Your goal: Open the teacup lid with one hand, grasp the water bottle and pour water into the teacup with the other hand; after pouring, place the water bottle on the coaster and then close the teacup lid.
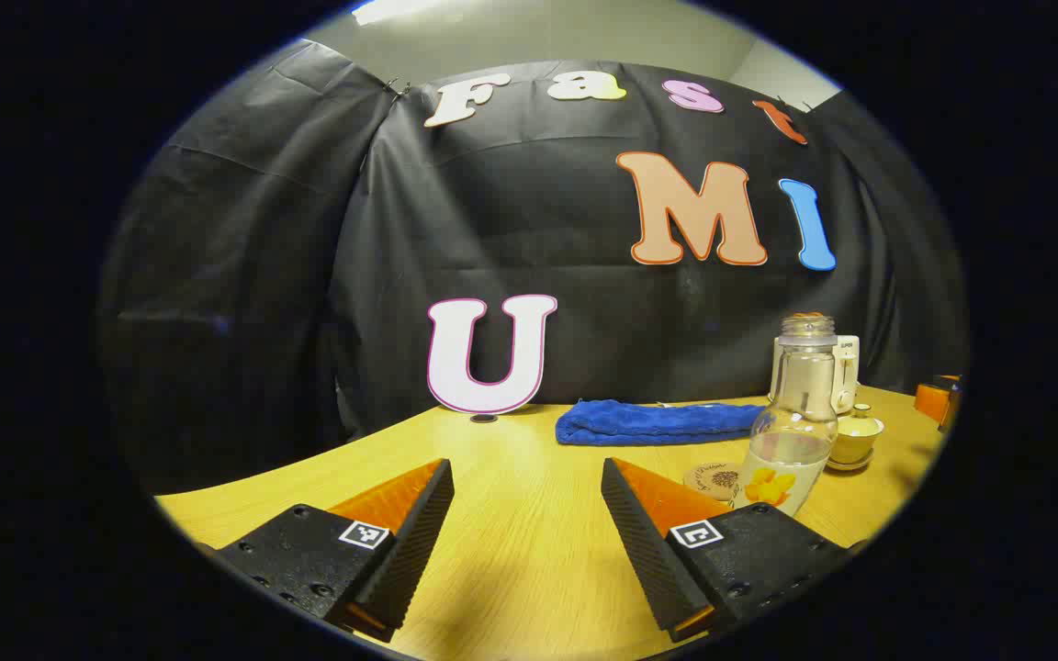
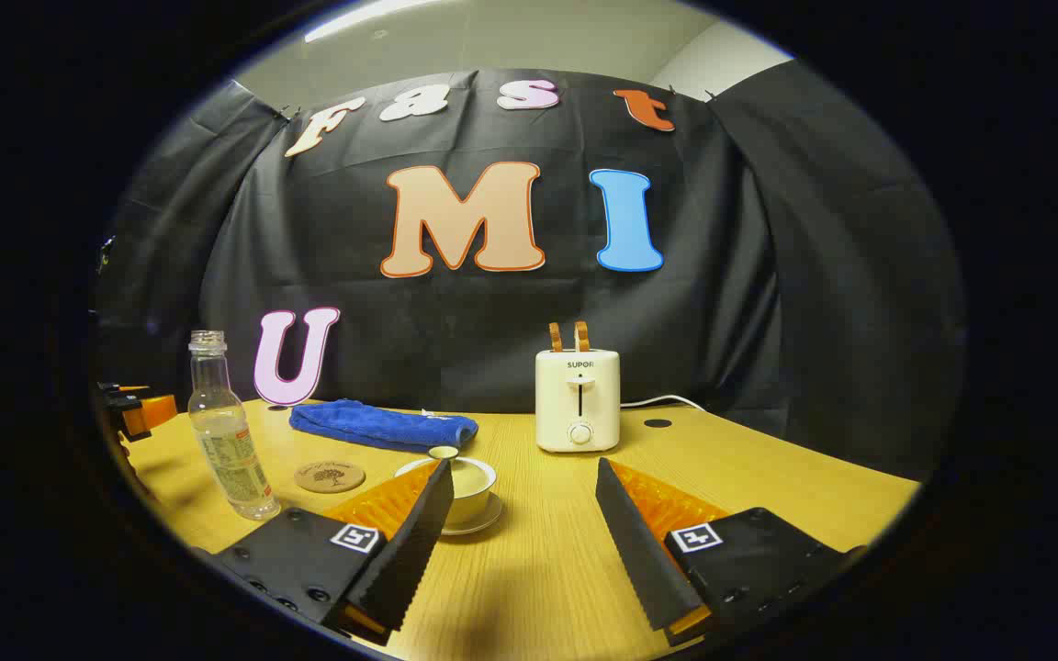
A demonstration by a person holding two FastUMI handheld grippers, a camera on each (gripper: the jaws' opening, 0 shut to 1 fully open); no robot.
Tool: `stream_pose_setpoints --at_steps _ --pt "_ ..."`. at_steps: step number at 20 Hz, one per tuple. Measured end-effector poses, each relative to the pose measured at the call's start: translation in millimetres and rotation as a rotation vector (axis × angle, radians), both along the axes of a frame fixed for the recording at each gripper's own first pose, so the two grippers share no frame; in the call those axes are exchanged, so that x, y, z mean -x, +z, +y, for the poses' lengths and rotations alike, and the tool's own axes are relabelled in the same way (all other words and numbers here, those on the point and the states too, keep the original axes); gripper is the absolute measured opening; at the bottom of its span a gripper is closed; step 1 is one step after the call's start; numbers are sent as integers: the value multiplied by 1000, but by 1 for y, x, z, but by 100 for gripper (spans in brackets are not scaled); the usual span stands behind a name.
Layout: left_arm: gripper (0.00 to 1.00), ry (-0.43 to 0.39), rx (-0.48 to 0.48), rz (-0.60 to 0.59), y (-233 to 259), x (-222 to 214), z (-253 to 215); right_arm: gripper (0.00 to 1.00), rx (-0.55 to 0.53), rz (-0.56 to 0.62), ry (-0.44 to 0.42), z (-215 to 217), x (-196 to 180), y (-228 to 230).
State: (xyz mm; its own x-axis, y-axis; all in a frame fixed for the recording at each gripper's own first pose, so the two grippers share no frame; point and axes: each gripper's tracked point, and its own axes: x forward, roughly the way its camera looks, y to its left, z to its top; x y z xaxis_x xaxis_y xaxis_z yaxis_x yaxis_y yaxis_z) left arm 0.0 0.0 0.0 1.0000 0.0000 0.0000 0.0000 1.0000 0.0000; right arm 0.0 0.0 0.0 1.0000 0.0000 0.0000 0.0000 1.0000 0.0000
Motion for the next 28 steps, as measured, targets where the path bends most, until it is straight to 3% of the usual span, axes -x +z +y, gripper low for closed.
stream_pose_setpoints --at_steps 23,28 --pt "95 -4 0 1 -3 2 0 98 2 0 3 -2 0 0" --pt "95 -6 -1 0 -3 2 -1 96 1 6 62 13 -9 -3"
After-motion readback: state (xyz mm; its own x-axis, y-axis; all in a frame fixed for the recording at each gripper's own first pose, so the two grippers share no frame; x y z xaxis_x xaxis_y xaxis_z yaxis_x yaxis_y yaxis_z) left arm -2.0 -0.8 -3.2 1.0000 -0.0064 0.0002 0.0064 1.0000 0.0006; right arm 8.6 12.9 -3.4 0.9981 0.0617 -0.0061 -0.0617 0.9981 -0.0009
